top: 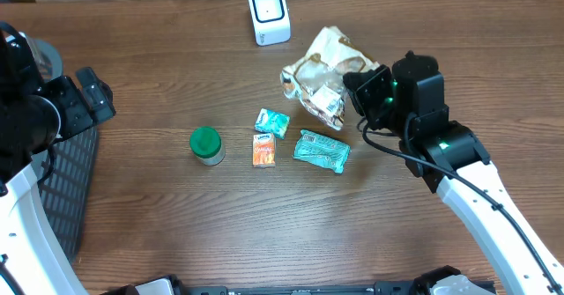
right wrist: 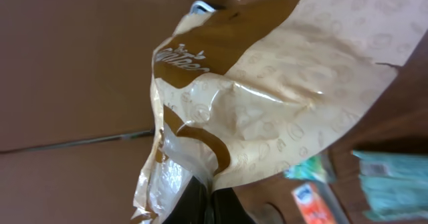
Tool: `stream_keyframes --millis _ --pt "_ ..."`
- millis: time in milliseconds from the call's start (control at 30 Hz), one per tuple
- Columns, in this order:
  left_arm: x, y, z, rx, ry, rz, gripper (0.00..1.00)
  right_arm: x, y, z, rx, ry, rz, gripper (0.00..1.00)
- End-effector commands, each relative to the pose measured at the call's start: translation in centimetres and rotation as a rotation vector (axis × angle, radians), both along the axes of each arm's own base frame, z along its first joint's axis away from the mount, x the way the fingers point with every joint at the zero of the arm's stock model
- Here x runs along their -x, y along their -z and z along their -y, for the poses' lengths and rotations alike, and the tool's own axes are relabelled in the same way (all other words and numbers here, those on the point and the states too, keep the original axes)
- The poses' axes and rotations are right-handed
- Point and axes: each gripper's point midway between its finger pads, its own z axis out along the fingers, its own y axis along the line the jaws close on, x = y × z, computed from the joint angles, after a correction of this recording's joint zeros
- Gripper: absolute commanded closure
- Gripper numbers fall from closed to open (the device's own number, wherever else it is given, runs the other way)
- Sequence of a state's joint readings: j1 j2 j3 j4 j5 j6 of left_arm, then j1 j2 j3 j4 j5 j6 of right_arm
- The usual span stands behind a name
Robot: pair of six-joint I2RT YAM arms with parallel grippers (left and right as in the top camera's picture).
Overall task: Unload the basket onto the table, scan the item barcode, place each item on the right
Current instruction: 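Carry the pouch to the white scanner and hold it in front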
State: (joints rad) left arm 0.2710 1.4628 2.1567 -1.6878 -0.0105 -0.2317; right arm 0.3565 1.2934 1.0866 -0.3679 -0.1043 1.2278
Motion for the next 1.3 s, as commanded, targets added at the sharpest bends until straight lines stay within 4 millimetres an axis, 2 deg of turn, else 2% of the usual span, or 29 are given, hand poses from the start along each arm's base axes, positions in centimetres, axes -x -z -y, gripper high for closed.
stream_keyframes --millis 0,233,367,567,767,1067,1167,1267 --pt "0.1 -0.2 0.1 -0.003 0.018 0.006 0.0 -1.2 -1.2 0.3 0.002 0.059 0.058 0.96" --pt "0.1 -0.2 0.1 -0.003 0.018 0.006 0.0 -3.4 -1.2 1.5 0.107 0.255 0.152 0.96" --pt "0.1 -0.2 0.1 -0.003 0.018 0.006 0.0 -3.9 -1.7 1.2 0.149 0.342 0.209 0.96" --pt "0.1 -0.2 0.1 -0.003 0.018 0.006 0.0 -3.1 -2.7 0.6 0.199 0.448 0.278 0.96" --pt "0.1 -0.2 0.1 -0.003 0.018 0.006 0.0 -2.2 -4.9 -0.6 0.216 0.498 0.373 0.96" --pt "0.1 -0.2 0.1 -0.003 0.018 0.006 0.0 -2.1 -5.2 -0.7 0.231 0.489 0.385 0.96" --pt "0.1 -0.2 0.1 -0.003 0.018 0.006 0.0 -2.1 -5.1 -1.1 0.378 0.407 0.409 0.96" --pt "0.1 -0.2 0.1 -0.003 0.018 0.006 0.0 -1.9 -3.9 -2.1 0.754 0.157 0.448 0.96"
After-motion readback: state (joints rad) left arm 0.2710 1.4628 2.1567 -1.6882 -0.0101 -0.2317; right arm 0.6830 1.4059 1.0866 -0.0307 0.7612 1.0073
